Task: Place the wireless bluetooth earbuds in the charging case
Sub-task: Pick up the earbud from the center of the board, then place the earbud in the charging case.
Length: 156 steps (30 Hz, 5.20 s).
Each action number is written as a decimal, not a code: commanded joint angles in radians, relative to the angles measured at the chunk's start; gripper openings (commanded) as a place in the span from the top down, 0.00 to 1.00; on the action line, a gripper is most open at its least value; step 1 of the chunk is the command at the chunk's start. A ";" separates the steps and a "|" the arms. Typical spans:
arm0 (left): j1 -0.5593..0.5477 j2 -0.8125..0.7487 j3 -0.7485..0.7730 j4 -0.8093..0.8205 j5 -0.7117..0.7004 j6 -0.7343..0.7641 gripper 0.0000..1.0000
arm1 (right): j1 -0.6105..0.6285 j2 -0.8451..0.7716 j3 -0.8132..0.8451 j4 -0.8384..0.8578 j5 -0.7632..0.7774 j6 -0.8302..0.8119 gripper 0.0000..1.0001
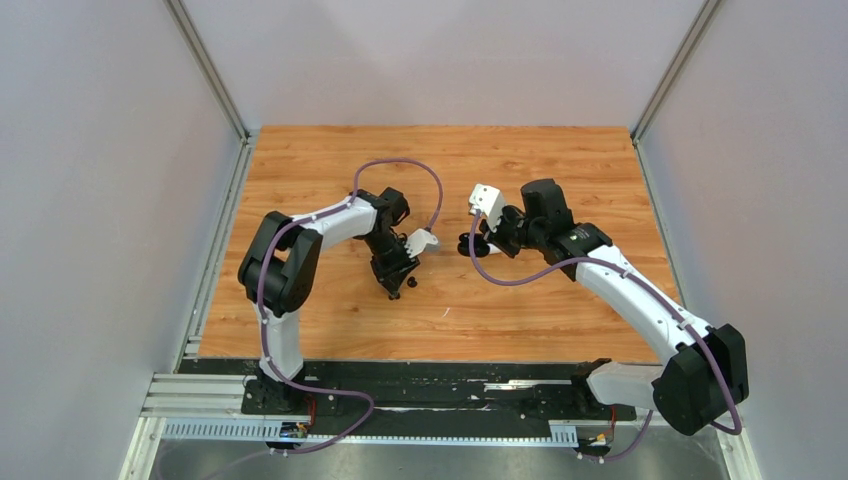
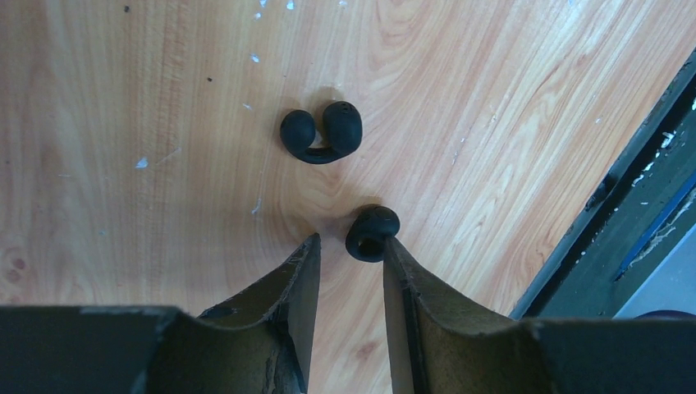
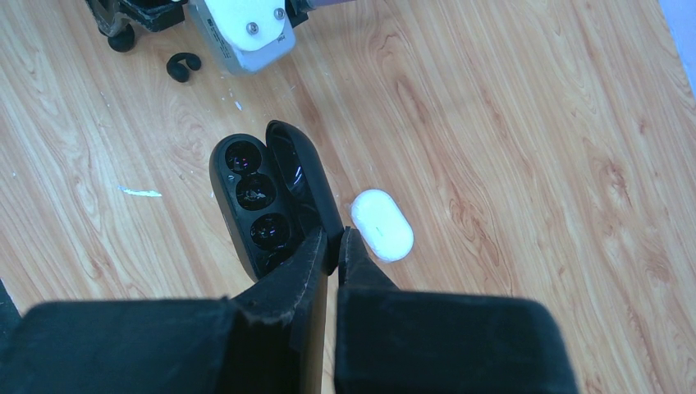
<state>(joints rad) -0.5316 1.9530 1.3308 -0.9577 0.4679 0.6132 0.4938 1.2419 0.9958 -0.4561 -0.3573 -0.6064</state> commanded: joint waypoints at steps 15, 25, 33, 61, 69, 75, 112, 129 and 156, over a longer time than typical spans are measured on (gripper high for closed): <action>-0.013 -0.083 -0.065 0.106 0.023 -0.081 0.78 | -0.004 -0.014 0.033 0.019 -0.053 0.021 1.00; -0.013 -0.100 -0.055 0.091 0.097 -0.107 0.90 | -0.004 -0.022 0.024 0.025 -0.057 0.023 1.00; 0.030 -0.231 -0.080 0.126 0.200 -0.096 1.00 | -0.003 -0.022 0.023 0.019 -0.057 0.007 1.00; -0.026 -0.582 -0.103 0.535 0.317 -0.247 1.00 | 0.196 0.099 0.161 0.092 0.051 -0.138 1.00; -0.071 -0.583 -0.102 0.555 0.200 -0.264 1.00 | 0.222 0.102 0.168 0.095 0.056 -0.137 1.00; -0.080 -0.576 -0.089 0.508 0.143 -0.212 1.00 | 0.224 0.098 0.171 0.100 0.061 -0.127 1.00; -0.096 -0.687 -0.227 0.628 0.166 -0.150 1.00 | 0.198 0.088 0.181 0.138 0.012 0.066 1.00; -0.098 -0.750 -0.219 0.539 0.154 -0.062 1.00 | 0.193 0.103 0.187 0.123 0.018 0.083 1.00; -0.150 -0.667 -0.177 0.504 0.050 -0.080 0.82 | 0.193 0.089 0.221 0.128 -0.033 0.107 1.00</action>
<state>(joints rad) -0.6674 1.2781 1.1275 -0.4198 0.5076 0.5621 0.6773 1.3544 1.1660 -0.4019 -0.3538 -0.5148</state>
